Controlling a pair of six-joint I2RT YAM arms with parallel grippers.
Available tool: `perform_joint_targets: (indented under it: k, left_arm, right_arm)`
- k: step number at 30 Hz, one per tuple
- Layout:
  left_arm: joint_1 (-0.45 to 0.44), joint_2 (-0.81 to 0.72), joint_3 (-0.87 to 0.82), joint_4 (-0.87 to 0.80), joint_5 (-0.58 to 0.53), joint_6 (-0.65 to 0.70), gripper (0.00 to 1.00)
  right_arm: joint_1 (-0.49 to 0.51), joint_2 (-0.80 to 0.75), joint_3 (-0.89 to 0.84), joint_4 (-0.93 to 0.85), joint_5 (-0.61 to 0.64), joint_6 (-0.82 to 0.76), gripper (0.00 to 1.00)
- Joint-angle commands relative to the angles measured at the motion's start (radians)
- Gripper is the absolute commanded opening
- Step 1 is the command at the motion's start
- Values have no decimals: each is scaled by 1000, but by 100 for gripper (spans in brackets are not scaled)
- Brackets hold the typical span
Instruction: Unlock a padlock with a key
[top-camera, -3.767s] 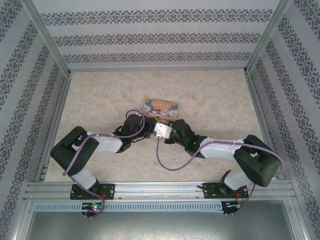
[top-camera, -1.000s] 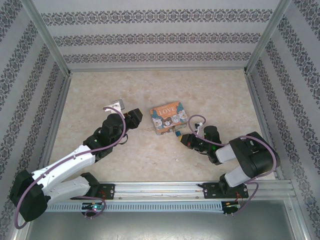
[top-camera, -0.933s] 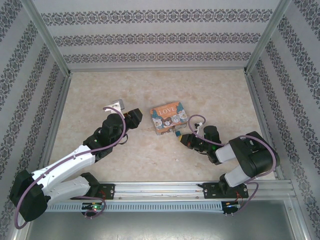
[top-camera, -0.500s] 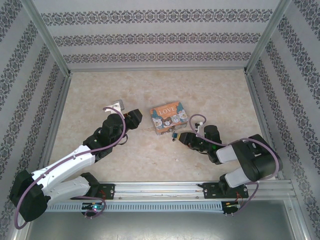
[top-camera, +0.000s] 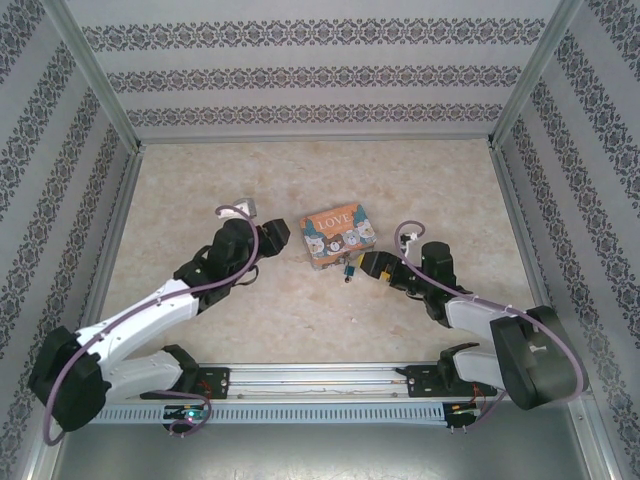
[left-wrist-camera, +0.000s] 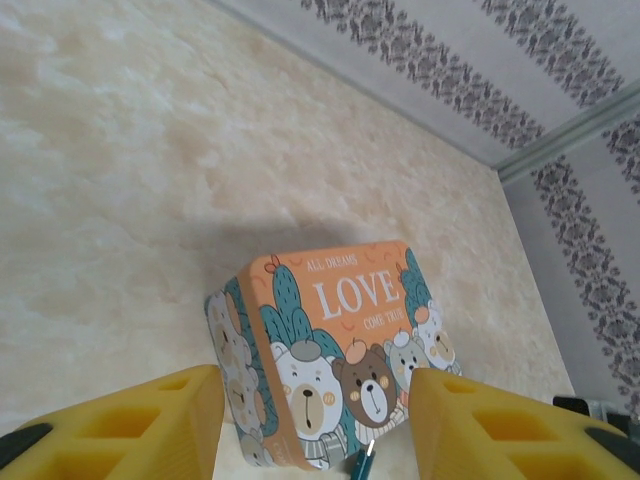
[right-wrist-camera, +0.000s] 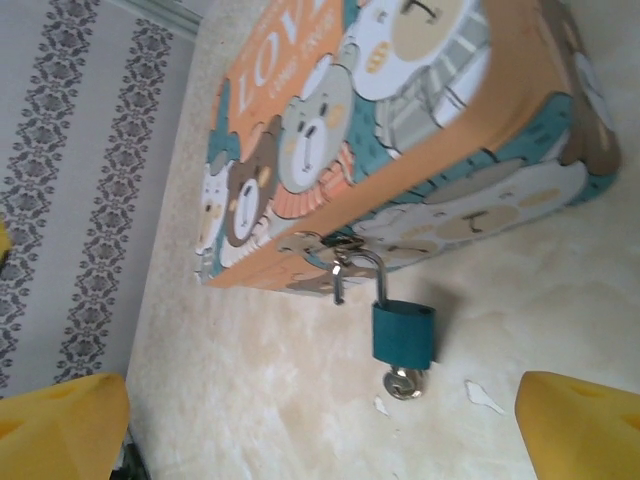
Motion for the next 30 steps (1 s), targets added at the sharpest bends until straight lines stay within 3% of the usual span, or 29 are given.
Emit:
perform_joint_targets:
  k: [1,12,20,30]
  left_arm:
    - [39,74,50,31,154,-51,50]
    - [58,448,323,29,477,-49,41]
    - [72,634,471,-9,545,-52,38]
    - [109,710,474,-81,587,-30,35]
  right_arm:
    - [-11,36,51,0,-65,-34,98]
    - [-9,177,154,53,-33,-27,98]
    - [-3,231,171,88,-21,-1,98]
    - [0,297,222,108,-14,-39,98]
